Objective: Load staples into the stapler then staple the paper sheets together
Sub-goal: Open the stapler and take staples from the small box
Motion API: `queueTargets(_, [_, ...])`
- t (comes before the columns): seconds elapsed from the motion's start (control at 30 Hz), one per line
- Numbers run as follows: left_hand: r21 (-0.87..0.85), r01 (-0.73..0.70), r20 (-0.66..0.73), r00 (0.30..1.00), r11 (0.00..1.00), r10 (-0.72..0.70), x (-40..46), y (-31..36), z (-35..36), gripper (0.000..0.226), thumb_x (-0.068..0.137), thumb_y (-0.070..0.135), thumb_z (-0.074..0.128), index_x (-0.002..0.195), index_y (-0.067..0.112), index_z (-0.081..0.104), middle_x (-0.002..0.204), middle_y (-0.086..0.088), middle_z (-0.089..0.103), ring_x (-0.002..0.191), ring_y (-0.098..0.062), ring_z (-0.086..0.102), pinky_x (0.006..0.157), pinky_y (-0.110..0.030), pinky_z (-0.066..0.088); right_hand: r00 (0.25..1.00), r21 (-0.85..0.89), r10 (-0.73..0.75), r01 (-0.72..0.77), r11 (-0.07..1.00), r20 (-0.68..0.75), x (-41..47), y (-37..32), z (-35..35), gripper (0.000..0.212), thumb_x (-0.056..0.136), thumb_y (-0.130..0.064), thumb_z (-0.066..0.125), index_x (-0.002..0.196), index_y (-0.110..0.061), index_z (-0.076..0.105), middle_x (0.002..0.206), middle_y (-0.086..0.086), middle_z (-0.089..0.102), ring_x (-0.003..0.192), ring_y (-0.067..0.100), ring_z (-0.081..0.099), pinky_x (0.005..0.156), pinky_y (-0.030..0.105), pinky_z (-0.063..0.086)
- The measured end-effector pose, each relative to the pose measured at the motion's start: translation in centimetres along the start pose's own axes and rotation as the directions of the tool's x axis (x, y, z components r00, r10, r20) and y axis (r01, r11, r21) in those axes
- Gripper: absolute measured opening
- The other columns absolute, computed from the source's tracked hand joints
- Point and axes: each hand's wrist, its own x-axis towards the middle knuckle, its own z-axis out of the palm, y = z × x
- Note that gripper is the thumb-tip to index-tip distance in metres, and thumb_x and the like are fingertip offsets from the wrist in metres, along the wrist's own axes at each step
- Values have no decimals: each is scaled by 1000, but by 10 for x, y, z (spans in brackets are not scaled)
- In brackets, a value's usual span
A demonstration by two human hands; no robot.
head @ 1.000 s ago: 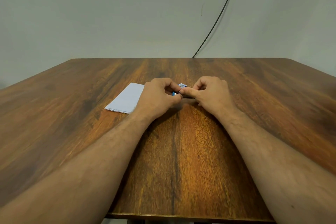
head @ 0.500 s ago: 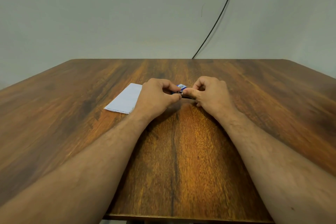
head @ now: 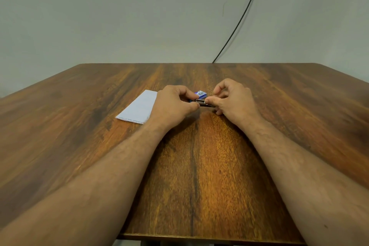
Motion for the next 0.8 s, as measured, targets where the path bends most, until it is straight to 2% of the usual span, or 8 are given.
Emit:
queueTargets(0.2, [-4,19,0,1000,1000,-19,0,0,0,11,79,18,80,85,27,77,83,7,75,74,-10,70,65,-21,50,1000,-22,4,-4,1000,14,1,2,1,15,87,-20,78,88,-23,63,82,-2,75,54,6,68,47,12,49])
queueTargets(0.33, [11,18,6,1000,1000,-18,-1,2,-2,10,81,19,79,88,24,77,86,7,75,78,-10,70,65,-20,51,1000,-21,1,-1,1000,15,1,3,2,14,87,-21,78,89,-23,64,81,-3,76,56,10,71,48,12,49])
queueTargets(0.43, [5,20,12,1000,1000,-20,-1,2,-2,10,81,18,79,88,24,77,88,6,75,79,-12,70,67,-22,53,1000,-25,-18,18,1000,18,1,3,2,12,88,-23,77,88,-23,65,80,-3,76,55,5,68,48,12,49])
queueTargets(0.5, [1,21,11,1000,1000,-21,-1,1,-1,10,81,18,79,88,24,76,89,5,75,81,-13,71,70,-24,55,999,-41,-37,37,998,11,1,3,2,10,89,-25,75,87,-24,66,82,-3,76,63,4,69,55,18,55])
queueTargets(0.57, [6,22,7,1000,1000,-22,0,1,-1,10,81,19,79,89,24,77,90,6,75,81,-11,70,69,-23,54,999,-62,-41,42,997,16,2,4,2,9,88,-27,76,87,-27,67,84,-5,76,71,6,70,67,28,60])
queueTargets(0.67, [15,20,2,1000,1000,-20,0,1,-1,11,81,19,79,90,23,77,91,6,75,81,-9,69,66,-18,49,998,-73,-33,36,997,45,2,5,1,11,87,-26,76,86,-30,66,86,-7,75,75,9,70,76,35,61])
queueTargets(0.8, [15,11,-3,1000,1000,-11,0,2,-1,11,79,19,80,87,25,77,89,8,76,81,-10,70,71,-23,54,999,-144,-33,38,989,35,3,3,3,14,88,-20,67,92,-31,74,93,-6,76,89,15,69,89,40,57])
